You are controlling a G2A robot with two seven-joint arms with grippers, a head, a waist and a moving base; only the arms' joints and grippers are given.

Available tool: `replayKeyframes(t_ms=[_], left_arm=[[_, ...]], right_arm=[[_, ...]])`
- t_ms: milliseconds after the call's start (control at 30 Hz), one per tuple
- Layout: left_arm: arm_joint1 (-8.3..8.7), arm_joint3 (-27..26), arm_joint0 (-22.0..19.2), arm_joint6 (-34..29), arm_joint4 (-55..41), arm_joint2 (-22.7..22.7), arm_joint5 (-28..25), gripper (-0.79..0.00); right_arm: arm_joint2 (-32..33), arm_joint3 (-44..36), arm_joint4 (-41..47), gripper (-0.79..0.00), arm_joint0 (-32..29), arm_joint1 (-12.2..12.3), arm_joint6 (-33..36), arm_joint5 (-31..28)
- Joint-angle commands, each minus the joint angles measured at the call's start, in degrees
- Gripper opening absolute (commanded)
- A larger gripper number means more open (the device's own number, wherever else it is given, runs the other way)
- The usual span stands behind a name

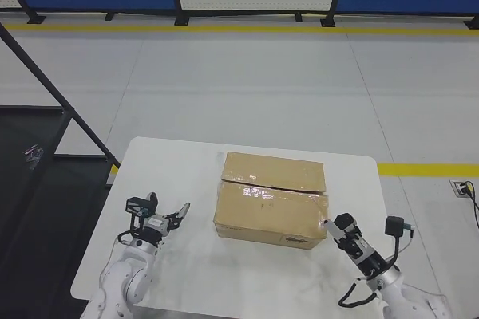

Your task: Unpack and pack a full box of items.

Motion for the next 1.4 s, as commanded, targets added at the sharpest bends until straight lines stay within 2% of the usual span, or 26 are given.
replayKeyframes(t_ms=[0,233,400,467,1033,1367], left_arm=[[-0.35,4.1,-3.8,1.2,1.3,1.9,-1.1,0.000],[-1.53,14.9,-12.0,6.4,7.1,8.1,-5.2,0.000],[-2.14,19.2,-14.7,9.4,10.3,11.2,-7.3,0.000],[-2.27,20.5,-15.4,10.1,11.9,11.9,-6.6,0.000],[-4.82,26.7,-19.9,12.6,7.8,15.2,-3.5,0.000],[-5.40,28.1,-20.7,15.2,5.4,14.6,-1.9,0.000]], right_arm=[[0.6,0.8,0.3,0.000,-0.3,0.1,0.1,-1.0],[3.0,2.7,1.4,0.000,-2.8,0.4,-1.4,-3.1],[3.7,3.1,1.9,0.000,-3.6,0.4,-1.9,-3.6],[3.7,3.2,1.9,0.000,-3.6,0.4,-2.0,-3.5],[2.4,4.3,1.7,0.000,-2.3,0.4,-2.0,-2.6],[2.8,4.6,2.4,0.000,-2.6,0.5,-2.2,-3.0]])
